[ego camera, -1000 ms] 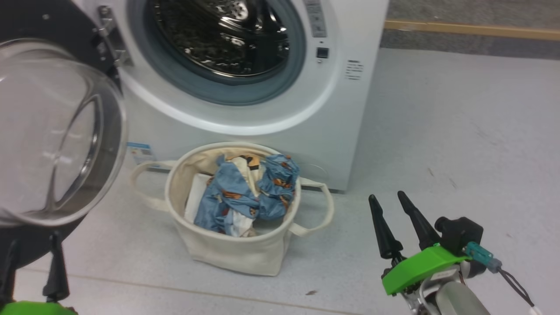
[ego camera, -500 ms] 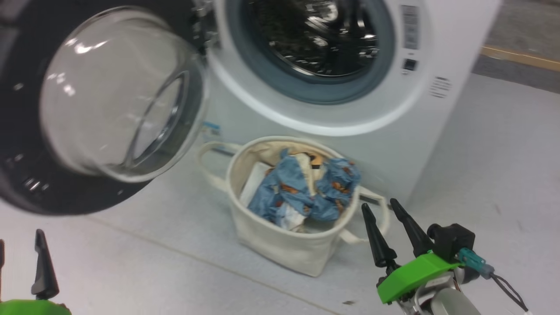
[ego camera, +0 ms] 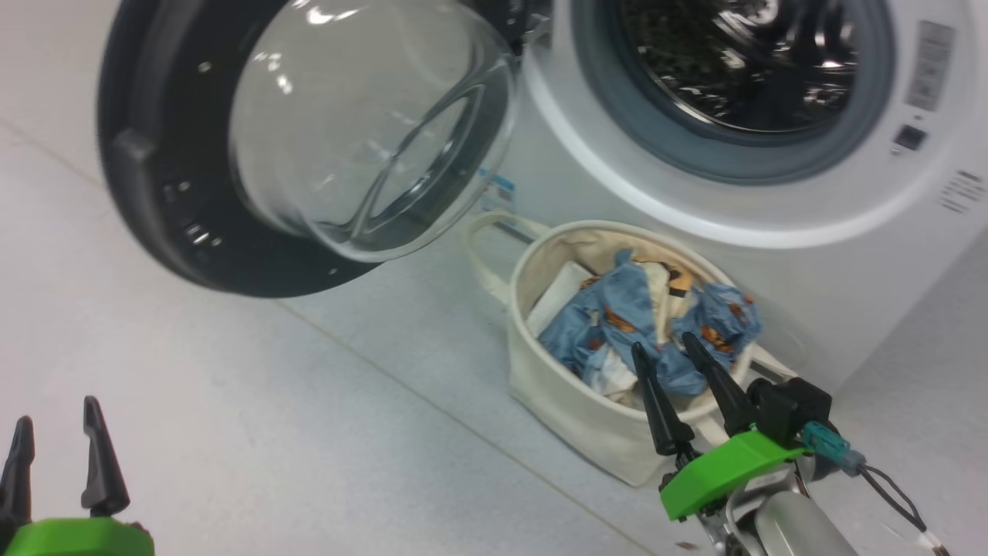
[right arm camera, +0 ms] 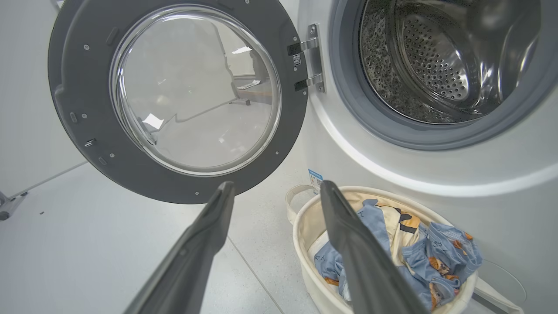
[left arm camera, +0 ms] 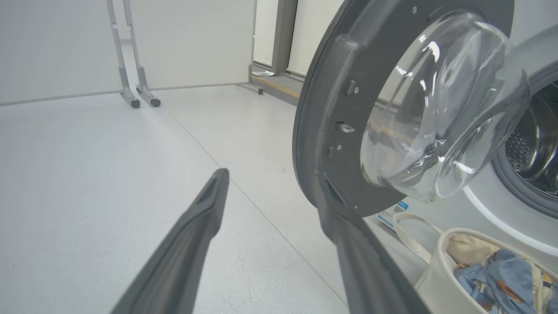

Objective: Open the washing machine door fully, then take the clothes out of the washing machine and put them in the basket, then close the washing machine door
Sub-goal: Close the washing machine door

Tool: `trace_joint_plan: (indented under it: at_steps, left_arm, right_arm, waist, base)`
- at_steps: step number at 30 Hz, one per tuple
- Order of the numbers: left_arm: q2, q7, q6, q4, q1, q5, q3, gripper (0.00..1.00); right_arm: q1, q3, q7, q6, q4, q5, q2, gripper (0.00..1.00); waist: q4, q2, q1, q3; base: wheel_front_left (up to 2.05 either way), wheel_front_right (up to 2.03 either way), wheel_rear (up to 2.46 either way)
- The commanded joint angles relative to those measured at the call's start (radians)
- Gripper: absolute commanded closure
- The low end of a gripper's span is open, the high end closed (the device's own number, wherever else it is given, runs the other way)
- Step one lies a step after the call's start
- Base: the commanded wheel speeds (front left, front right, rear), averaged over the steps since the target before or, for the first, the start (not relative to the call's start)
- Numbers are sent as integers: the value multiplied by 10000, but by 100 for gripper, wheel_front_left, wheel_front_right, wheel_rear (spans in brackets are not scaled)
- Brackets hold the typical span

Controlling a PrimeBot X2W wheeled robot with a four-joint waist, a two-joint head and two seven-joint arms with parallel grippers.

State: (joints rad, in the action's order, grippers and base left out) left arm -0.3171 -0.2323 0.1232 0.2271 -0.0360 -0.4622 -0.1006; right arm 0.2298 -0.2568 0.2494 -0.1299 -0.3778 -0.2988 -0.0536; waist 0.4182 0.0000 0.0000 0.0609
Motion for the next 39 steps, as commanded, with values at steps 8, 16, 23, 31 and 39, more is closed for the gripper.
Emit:
trace_joint_plan:
  at_steps: [8, 16, 23, 31, 39]
  left_arm:
    - [-94, -222, 34, -91, -655, -84, -465, 0]
    - [-168, -261, 62, -199, -502, -152, -795, 0]
    - [-300, -251, -93, -128, -441, -344, -930, 0]
    - [-647, 366, -880, 209, -935, -1760, -1611, 100]
    - [-1530, 2248, -2146, 1446, -2275, -4543, -2646, 100]
  right_arm:
    - [417, -317, 124, -8, 313, 33, 34, 0]
    - [339, -427, 124, -8, 307, -158, 34, 0]
    - [185, -452, 124, -8, 290, -256, 34, 0]
    - [112, -453, 124, -8, 293, -161, 34, 0]
    - [307, -519, 124, -8, 171, 198, 34, 0]
  waist:
    - [754, 0, 0, -43]
    - [738, 0, 0, -234]
    - [674, 0, 0, -415]
    - [590, 0, 0, -432]
    - [311, 0, 0, -36]
  base:
    - [0, 0, 0]
    - [0, 0, 0]
    - [0, 0, 0]
    - [0, 0, 0]
    - [0, 0, 0]
